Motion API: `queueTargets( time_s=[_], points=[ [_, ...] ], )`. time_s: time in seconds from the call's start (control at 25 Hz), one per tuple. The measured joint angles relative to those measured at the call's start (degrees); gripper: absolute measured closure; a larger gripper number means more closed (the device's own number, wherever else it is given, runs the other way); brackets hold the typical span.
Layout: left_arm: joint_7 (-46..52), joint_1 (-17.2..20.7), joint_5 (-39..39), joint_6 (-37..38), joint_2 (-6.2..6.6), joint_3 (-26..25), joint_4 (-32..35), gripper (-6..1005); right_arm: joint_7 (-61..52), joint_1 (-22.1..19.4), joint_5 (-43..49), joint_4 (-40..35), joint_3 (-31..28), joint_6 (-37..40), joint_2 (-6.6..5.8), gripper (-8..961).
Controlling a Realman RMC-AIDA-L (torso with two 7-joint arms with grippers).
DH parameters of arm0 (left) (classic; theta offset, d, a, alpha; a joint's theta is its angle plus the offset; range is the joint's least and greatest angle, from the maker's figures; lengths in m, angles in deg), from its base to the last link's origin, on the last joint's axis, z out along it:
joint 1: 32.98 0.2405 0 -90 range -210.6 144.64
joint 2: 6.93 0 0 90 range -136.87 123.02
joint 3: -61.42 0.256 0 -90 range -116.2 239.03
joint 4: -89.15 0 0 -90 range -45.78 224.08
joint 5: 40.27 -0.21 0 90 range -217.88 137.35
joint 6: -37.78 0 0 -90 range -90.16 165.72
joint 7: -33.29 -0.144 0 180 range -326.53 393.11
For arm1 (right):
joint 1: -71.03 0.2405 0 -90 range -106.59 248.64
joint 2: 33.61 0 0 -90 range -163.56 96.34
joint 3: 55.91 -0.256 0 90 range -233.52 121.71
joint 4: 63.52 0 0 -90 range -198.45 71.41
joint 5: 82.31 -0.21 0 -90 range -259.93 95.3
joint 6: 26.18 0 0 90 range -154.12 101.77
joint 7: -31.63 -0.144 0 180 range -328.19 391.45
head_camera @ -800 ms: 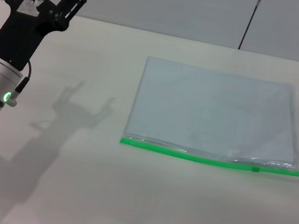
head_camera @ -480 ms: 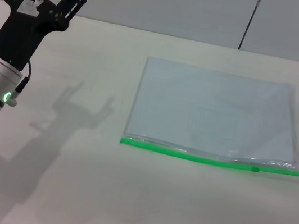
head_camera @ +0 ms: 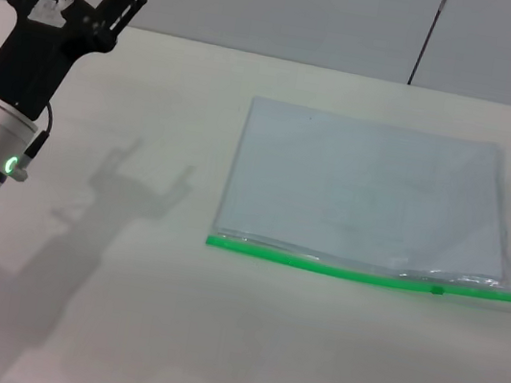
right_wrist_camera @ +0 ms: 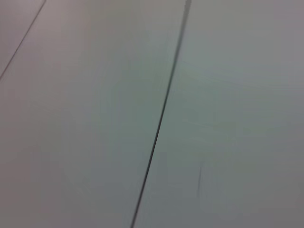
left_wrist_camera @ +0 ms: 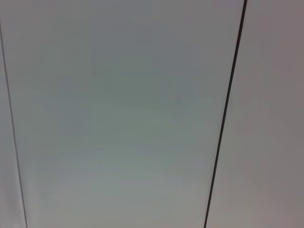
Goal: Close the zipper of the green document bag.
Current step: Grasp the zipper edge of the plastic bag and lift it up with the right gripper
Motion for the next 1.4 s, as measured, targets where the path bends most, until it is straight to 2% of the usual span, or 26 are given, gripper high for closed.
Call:
queueTargets(
  time_s=[0.28, 0.32, 0.36, 0.48, 0.72, 1.08, 1.4],
  points=[
    [0.0, 0.0, 0.0, 0.0, 0.04, 0.0, 0.2, 168, 19.6, -2.7, 0.0, -0.1, 3.2, -1.5, 0.26, 185],
    [0.0, 0.2, 0.0, 0.0, 0.08, -0.3, 0.2, 168, 25.0, -3.6, 0.0, -0.3, 4.5, -3.1, 0.32, 185],
    [0.0, 0.2, 0.0, 0.0, 0.08, -0.3, 0.2, 168, 25.0, -3.6, 0.0, -0.3, 4.5, -3.1, 0.32, 185],
    [-0.2, 0.6, 0.8, 0.0, 0.16, -0.8, 0.4, 169, 32.5, -4.8, 0.0, -0.7, 6.3, -8.5, 0.49, 185],
    [-0.5, 1.6, 3.0, 0.0, 0.23, -0.9, 0.4, 169, 45.3, -6.4, -1.5, -2.5, 6.0, -16.4, 0.64, 184],
    [-0.5, 2.0, 3.8, 0.0, 0.23, -0.9, 0.6, 168, 55.4, -7.5, -2.8, -2.6, 5.9, -22.2, 0.75, 183],
    [-0.5, 2.2, 3.8, 0.0, 0.23, -0.9, 0.6, 168, 56.6, -7.5, -2.8, -2.7, 6.3, -27.5, 0.81, 184]
  ],
)
